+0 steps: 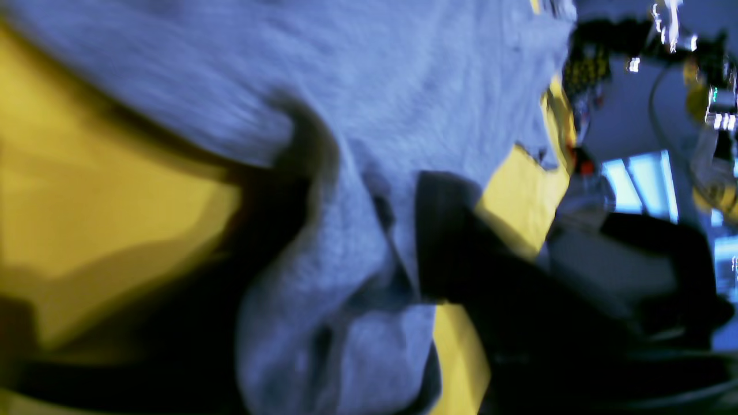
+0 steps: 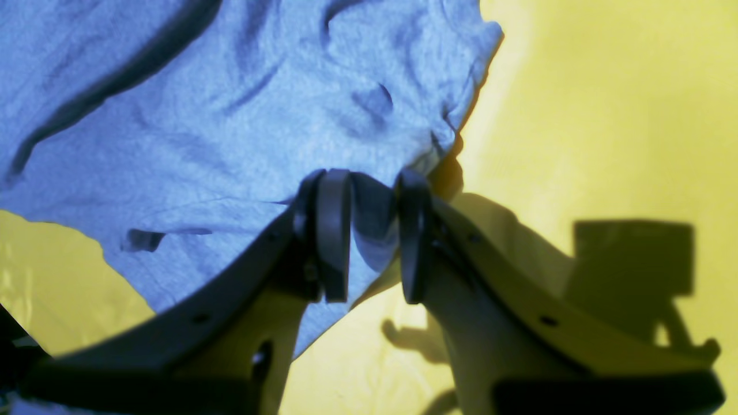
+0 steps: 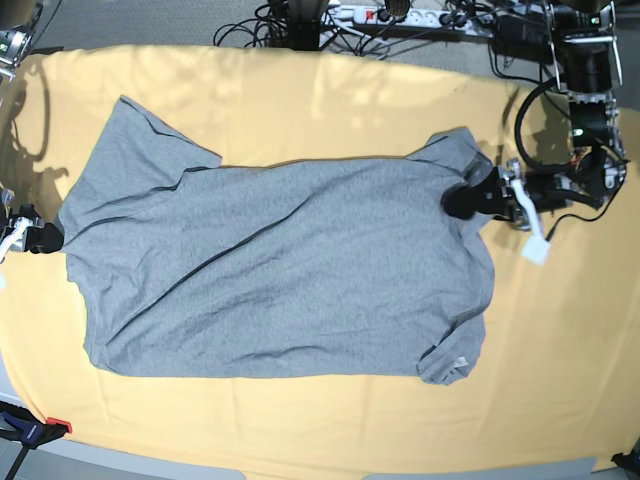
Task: Layout the t-shirt on the table in an organized manner, then fold the t-shirt properly
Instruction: 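Grasp the shirt sides below the sleeves with both grippers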
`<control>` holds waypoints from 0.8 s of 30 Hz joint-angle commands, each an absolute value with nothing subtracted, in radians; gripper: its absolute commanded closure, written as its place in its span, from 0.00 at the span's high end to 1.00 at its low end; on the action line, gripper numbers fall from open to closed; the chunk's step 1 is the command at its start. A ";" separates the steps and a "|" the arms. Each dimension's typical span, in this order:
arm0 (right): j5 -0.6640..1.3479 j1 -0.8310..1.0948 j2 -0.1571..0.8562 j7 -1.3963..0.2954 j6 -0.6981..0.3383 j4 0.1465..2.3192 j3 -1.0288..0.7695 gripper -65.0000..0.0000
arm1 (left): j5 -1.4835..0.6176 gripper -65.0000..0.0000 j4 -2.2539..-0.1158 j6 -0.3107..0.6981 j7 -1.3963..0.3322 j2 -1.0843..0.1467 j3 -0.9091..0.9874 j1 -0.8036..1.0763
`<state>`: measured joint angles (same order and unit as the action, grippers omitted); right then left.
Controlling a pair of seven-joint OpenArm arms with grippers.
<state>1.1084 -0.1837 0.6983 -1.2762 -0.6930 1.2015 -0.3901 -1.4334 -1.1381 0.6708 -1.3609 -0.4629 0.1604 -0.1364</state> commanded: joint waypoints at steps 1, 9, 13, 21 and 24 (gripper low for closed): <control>1.130 -0.205 0.728 -1.261 -0.698 1.217 -0.400 0.27 | -1.440 0.01 -1.139 0.660 -1.396 -0.458 0.135 -0.132; 1.177 -0.205 0.728 -1.262 -0.698 1.217 -0.400 0.35 | -1.484 0.00 -1.139 0.651 -1.396 -0.508 0.128 -0.204; 1.261 -0.205 0.726 -1.280 -0.698 1.217 -0.400 0.54 | -1.484 0.00 -1.139 0.664 -1.396 -0.558 0.130 -0.251; 1.216 -0.160 0.670 -1.275 -0.698 1.208 -0.400 0.55 | -1.484 0.00 -1.139 0.661 -1.396 -0.596 0.131 -0.319; 1.169 -0.150 0.629 -1.250 -0.698 1.208 -0.400 0.55 | -1.484 0.00 -1.139 0.659 -1.396 -0.596 0.131 -0.325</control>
